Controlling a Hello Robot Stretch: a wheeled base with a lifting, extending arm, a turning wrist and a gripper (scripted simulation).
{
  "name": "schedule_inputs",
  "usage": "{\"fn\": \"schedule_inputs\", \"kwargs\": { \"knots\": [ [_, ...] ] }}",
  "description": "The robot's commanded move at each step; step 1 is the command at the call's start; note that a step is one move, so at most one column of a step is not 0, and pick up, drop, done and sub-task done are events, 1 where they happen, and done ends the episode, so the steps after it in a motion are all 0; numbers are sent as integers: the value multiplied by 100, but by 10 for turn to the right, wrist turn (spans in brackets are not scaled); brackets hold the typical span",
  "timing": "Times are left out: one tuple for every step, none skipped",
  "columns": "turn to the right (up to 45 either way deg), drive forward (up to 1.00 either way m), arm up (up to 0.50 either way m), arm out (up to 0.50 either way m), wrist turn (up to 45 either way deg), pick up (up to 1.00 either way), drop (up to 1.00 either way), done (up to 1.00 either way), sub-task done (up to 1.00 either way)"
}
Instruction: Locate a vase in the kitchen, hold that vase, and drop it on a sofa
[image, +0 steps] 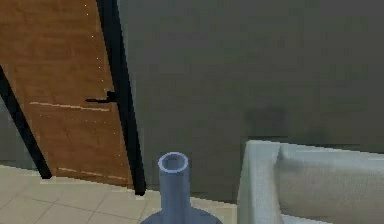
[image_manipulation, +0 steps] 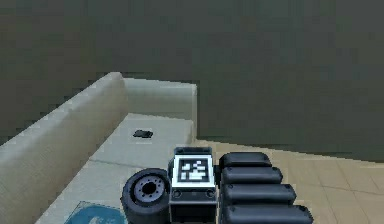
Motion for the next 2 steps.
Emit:
{"fn": "schedule_inputs", "kwargs": {
  "knots": [
    [330, 0, 0, 0, 0, 0, 0, 0, 0],
    [-450, 0, 0, 0, 0, 0, 0, 0, 0]
  ]
}}
